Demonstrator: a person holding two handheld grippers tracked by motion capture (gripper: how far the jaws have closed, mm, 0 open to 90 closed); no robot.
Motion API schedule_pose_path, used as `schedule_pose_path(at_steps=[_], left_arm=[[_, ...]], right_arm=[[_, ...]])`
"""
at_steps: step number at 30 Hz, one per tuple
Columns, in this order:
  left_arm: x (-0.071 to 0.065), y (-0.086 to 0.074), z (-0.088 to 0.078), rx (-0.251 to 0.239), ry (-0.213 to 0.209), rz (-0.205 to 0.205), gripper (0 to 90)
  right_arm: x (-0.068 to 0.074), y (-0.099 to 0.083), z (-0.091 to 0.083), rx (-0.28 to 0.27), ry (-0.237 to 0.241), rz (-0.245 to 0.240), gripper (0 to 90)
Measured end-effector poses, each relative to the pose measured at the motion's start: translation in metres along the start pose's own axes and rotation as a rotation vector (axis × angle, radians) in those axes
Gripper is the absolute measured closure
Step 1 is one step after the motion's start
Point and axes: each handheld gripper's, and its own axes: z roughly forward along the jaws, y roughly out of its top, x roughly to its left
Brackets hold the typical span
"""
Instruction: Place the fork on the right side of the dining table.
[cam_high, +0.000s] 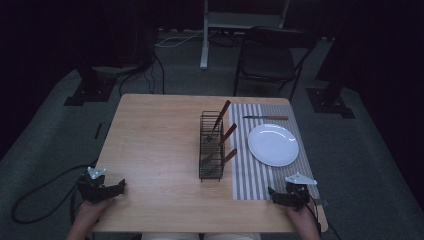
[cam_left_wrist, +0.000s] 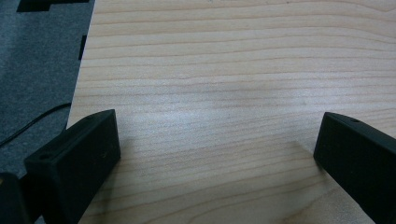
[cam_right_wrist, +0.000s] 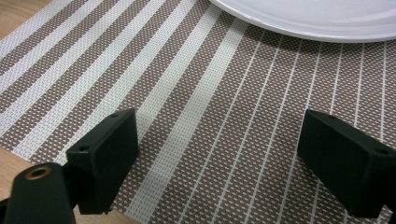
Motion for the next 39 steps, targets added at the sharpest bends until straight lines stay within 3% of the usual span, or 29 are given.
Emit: schedule_pose_path(at_steps=[20,25,39], left_arm=[[0.0,0.0,0.0,0.0,0.001,0.001,0.8],[0.0,0.0,0.0,0.002,0.001,0.001,0.8],[0.0,0.0,0.0,0.0,0.001,0.002,0.8]], right_arm=[[-0.001,0.012,0.0,0.095,0.014,-0.016,12.4],[-0.002,0.013,-0.003,0.1,0.059,0.012,13.8],[0.006,0.032,-0.005,0.059,0.109,-0.017,15.1]])
